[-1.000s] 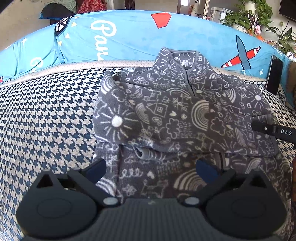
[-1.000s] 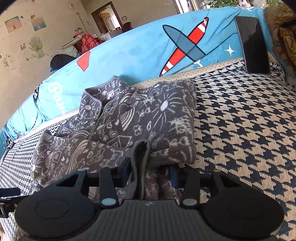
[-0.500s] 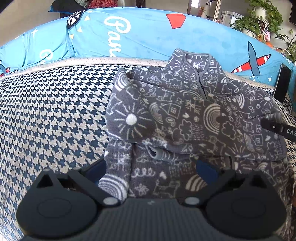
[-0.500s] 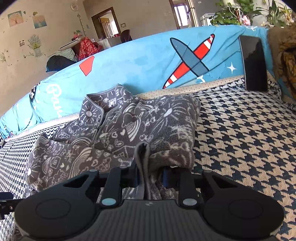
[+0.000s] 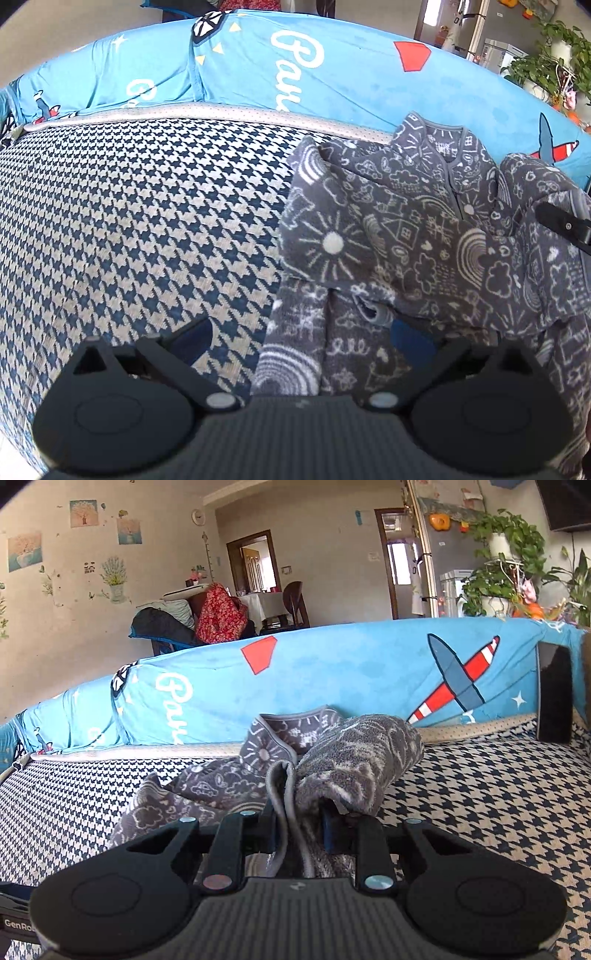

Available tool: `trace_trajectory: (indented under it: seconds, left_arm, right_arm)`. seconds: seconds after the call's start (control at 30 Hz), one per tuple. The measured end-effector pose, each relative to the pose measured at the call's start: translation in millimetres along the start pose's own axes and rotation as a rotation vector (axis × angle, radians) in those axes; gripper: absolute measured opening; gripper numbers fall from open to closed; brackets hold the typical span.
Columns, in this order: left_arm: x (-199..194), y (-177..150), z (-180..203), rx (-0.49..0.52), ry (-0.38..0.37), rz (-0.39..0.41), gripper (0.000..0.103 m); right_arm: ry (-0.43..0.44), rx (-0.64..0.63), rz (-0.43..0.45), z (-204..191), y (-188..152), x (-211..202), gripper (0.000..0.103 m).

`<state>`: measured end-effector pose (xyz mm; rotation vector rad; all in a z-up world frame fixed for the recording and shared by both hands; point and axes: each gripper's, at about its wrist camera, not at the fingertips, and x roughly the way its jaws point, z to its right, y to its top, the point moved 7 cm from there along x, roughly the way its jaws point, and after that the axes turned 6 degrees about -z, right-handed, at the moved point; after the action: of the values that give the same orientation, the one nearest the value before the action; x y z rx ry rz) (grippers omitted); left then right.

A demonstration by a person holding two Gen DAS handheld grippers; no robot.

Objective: Fold clothes

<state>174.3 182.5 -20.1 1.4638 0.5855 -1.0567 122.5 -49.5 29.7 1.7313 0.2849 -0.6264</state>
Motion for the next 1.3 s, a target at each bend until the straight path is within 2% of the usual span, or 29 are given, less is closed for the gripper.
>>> trace_trajectory:
  seconds: [0.33, 0.63, 0.73, 0.8, 0.9, 1.3]
  left_arm:
    - [-13, -8, -45, -0.071, 0.076, 0.039, 0.103]
    - [-11, -17, -90, -0.210, 0.101, 0.021, 0.103]
    - [-10, -18, -99, -0.246, 0.095, 0.021, 0.103]
    - [-10, -18, -104, -0.266, 0.103, 0.024, 0.103]
    - [-12, -18, -109, -0.295, 0.107, 0.027, 0.103]
    - [-25, -14, -120, -0.361, 0.129, 0.078, 0.103]
  right_arm:
    - [0.050, -0.146, 0.033, -93, -7, 19, 0.023]
    - [0.095, -0.279, -0.042, -154, -44, 62, 0.024]
    - [0.124, -0.269, -0.085, -160, -54, 73, 0.036]
    - [0.173, -0.246, -0.103, -162, -58, 73, 0.050]
    - [0.220, -0.248, -0.107, -167, -58, 67, 0.065]
    - [0.316, -0.273, -0.051, -165, -38, 25, 0.068]
